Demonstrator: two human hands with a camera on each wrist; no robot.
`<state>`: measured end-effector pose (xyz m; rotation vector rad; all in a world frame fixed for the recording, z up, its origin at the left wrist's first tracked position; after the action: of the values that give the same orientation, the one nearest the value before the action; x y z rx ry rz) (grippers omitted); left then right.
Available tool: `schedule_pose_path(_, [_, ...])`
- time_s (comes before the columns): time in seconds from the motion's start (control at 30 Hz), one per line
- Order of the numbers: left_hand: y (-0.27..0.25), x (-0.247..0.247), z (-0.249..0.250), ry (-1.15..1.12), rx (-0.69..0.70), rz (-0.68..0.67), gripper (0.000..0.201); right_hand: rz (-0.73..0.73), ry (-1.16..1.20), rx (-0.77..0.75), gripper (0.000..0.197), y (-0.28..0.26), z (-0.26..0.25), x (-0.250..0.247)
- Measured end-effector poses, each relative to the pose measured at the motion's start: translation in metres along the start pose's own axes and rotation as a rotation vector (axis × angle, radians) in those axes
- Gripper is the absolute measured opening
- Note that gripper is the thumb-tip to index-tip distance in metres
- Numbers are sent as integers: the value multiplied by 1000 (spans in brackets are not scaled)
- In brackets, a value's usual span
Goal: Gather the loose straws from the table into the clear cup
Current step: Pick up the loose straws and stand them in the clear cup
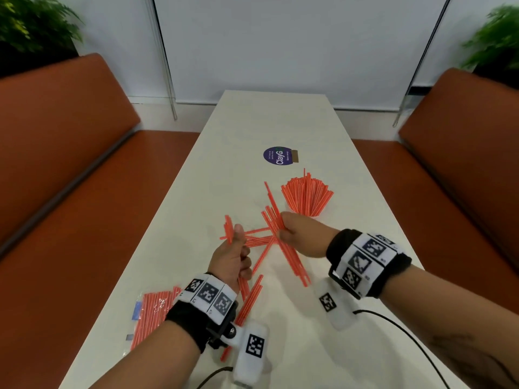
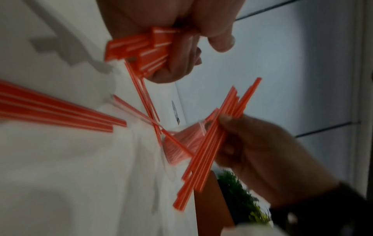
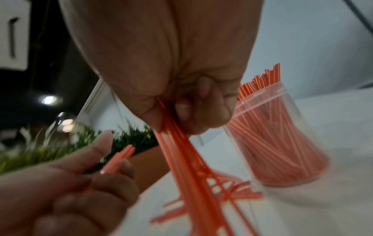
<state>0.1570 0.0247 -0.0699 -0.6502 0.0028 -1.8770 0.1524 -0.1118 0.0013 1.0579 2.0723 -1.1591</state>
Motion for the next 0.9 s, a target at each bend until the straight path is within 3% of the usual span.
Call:
schedule_pose_path(0.07, [5, 17, 2, 125, 24, -53, 37, -27, 175, -15, 17, 3, -7, -4])
schedule_pose_path(0.17, [15, 39, 2, 229, 70, -147, 73, -75, 421, -2, 20, 8, -13, -2])
schedule_pose_path(0.23, [20, 46, 0, 179, 69, -172, 80, -81, 486, 12, 25, 11, -15, 0])
schedule_pose_path(0.33, [24, 48, -4, 46, 13, -144, 53, -10, 331, 76, 27, 11, -14, -1])
schedule_pose_path(0.43, [24, 47, -12, -4, -73, -116, 44, 1, 375, 77, 15, 11, -12, 3])
schedule_pose_path(0.57, [25, 41, -16, -41, -98, -77, 32, -71, 574, 12, 13, 7, -6, 7])
schedule_pose_path(0.67, [25, 40, -16, -69, -64, -88, 33, 20, 734, -33, 23, 0, -3, 5])
schedule_pose_path(0.73, [26, 39, -12, -133, -46, -62, 28, 177, 657, -25, 29, -4, 1, -1])
schedule_pose_path(0.8, [27, 37, -7, -185, -30, -33, 28, 319, 493, -23, 19, -11, 2, -9])
schedule_pose_path(0.83, [28, 36, -5, -199, -20, -22, 30, 309, 417, -18, 21, -14, 3, -9])
schedule_pose_path(0.9, [28, 32, -1, -228, -3, 10, 34, 108, 246, 44, 30, -16, 5, 7])
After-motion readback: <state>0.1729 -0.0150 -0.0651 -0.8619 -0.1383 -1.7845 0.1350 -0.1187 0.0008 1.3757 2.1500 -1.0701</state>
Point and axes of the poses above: each hand's wrist, its own y-axis towards the middle knuckle, its own x-axis out of the palm, z = x × y, the point moved 5 cm from there along y, towards the middle knuckle, and after that the axes turned 14 degrees about -z, right-handed, at the moved point
